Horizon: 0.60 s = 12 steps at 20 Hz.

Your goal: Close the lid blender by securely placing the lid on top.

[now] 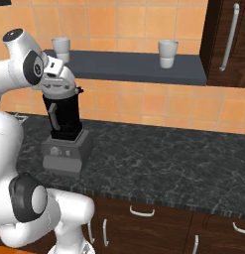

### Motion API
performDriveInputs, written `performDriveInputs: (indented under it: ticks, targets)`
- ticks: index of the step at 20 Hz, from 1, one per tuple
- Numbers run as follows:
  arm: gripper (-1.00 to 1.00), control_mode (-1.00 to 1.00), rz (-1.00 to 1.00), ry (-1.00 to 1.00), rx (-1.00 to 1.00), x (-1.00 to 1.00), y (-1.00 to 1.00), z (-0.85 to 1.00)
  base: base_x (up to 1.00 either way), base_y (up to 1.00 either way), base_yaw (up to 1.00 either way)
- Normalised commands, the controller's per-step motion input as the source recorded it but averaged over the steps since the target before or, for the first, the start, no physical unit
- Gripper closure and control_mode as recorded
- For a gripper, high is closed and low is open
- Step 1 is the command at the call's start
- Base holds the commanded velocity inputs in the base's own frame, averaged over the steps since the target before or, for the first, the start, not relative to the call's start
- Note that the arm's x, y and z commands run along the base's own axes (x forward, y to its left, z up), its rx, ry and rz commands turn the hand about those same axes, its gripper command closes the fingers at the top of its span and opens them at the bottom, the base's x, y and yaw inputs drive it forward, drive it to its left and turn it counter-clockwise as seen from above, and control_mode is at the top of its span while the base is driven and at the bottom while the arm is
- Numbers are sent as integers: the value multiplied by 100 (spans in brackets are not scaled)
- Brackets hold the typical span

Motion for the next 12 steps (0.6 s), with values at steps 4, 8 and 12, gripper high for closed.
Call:
performDriveInputs:
  ticks: [4,8,12]
  targets:
    - [-100,-100,-1,1,-1,-77,-14,-39,0,0,0]
    - [-100,-100,0,-2,0,-100,-10,-18,0,0,0]
    - [-100,-100,3,-13,1,-74,-2,-2,0,0,0]
